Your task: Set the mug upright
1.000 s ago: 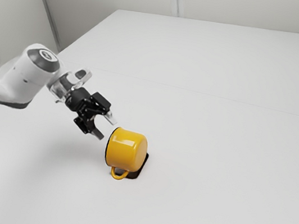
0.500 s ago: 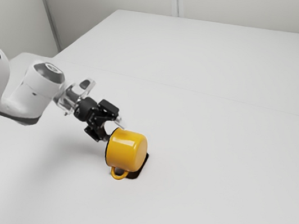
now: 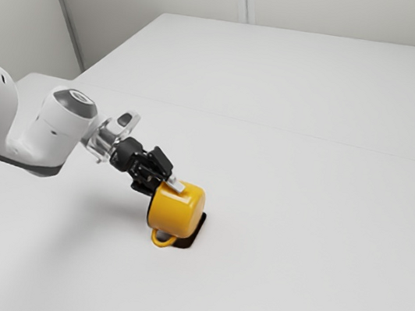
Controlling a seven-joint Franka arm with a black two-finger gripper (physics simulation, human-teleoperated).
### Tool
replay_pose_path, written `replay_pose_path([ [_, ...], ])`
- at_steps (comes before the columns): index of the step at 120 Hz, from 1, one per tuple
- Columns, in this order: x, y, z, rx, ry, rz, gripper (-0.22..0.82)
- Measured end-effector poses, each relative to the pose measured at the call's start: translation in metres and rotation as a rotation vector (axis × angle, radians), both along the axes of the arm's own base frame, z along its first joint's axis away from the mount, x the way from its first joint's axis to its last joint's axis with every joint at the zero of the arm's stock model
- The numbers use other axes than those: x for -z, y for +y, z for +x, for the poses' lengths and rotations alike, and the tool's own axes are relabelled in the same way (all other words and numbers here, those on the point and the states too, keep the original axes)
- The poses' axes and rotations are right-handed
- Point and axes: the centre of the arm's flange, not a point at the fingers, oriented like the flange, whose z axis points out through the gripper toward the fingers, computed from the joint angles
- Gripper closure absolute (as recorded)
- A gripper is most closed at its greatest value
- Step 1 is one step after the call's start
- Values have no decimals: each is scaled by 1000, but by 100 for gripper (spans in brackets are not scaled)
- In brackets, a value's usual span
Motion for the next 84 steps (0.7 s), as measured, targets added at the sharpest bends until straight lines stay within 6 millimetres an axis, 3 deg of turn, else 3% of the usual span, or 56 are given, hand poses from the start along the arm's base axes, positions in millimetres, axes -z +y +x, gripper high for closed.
replay_pose_path([
  [16, -3, -5, 2, 10, -11, 3, 66],
  [36, -7, -6, 3, 9, -25, 10, 73],
  [60, -57, -17, 1, 36, -111, 49, 76],
  [84, -89, -32, -10, 204, -154, 364, 76],
])
